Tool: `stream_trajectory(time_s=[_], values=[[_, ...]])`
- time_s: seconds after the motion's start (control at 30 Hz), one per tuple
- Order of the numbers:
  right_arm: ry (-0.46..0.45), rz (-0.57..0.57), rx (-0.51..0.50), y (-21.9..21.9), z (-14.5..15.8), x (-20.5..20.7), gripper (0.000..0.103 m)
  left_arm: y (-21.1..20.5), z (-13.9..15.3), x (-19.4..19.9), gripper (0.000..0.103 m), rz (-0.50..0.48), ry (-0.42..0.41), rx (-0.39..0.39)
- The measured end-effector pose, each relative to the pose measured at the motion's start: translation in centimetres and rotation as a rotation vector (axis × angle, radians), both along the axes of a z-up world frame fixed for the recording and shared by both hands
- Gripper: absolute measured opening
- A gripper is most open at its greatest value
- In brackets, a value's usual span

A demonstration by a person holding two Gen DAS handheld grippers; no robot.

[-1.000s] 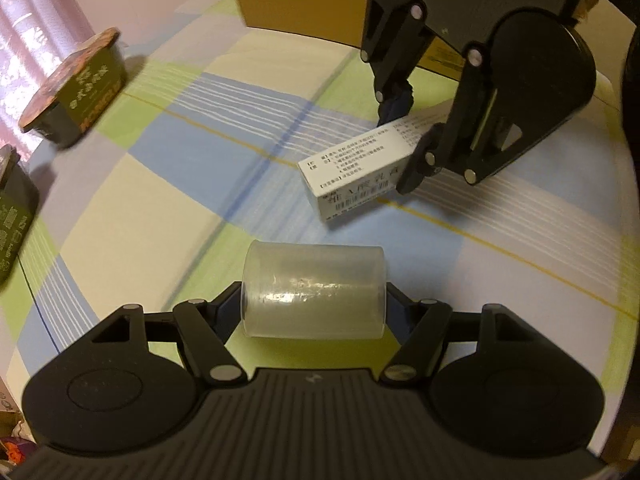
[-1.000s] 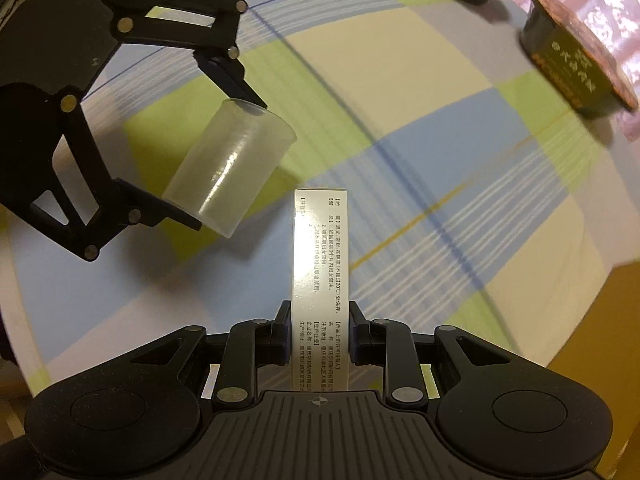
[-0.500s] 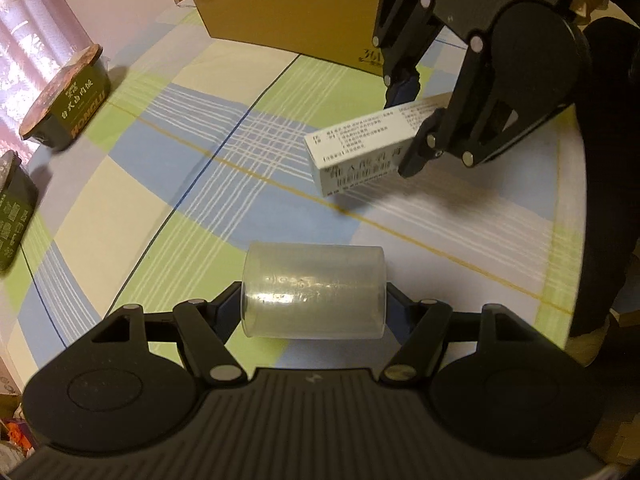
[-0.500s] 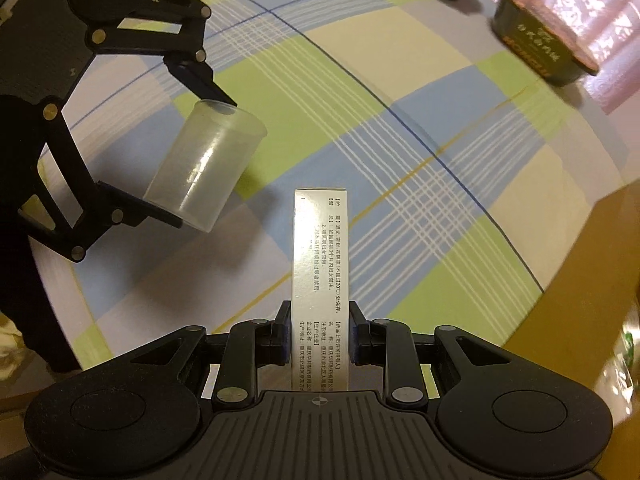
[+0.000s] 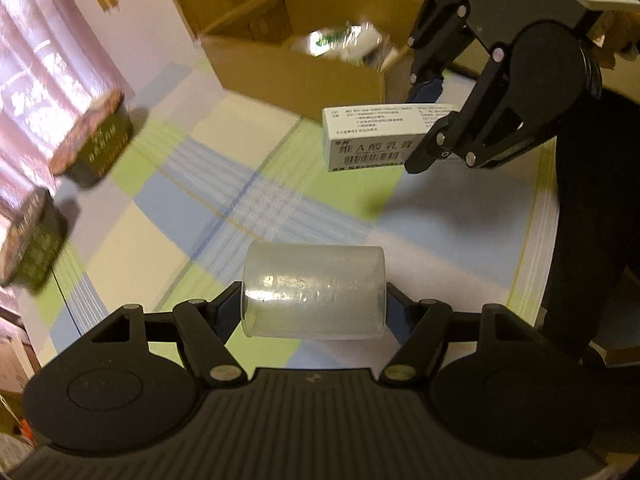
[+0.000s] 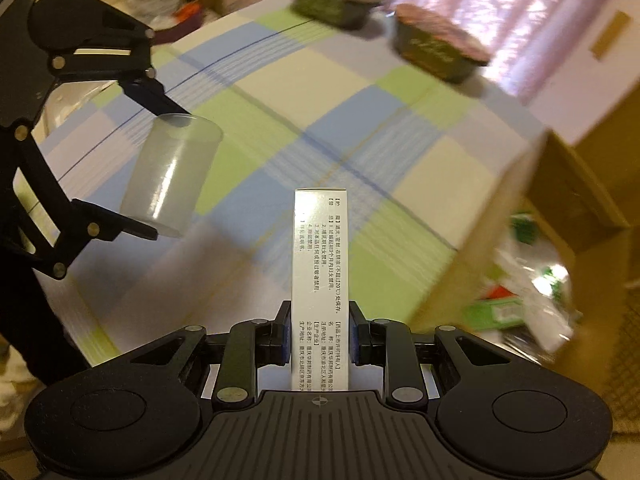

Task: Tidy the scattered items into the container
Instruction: 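Carry the clear cup and ointment box with both grippers over the cardboard box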

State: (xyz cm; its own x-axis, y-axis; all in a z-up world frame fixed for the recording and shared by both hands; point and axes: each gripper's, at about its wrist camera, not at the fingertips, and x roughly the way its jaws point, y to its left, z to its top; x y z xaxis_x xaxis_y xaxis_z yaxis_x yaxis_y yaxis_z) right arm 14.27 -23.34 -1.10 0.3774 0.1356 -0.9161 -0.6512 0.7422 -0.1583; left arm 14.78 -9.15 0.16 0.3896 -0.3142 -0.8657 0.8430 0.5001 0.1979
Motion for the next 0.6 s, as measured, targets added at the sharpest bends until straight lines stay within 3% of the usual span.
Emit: stream_trajectory(time_s=[0.33,0.6], values=[[-0.107,-0.156,0.002,-8.6,6.0,0.0,0.029,-8.1,4.8,0.4,0.068,-0.066,-0.055,-0.043],[-0.14,-0.258,0.005,-14.1,8.0,-0.7,0.029,-14.3,6.5,0.1,0.068,-0.152,-0.079,-0.069]])
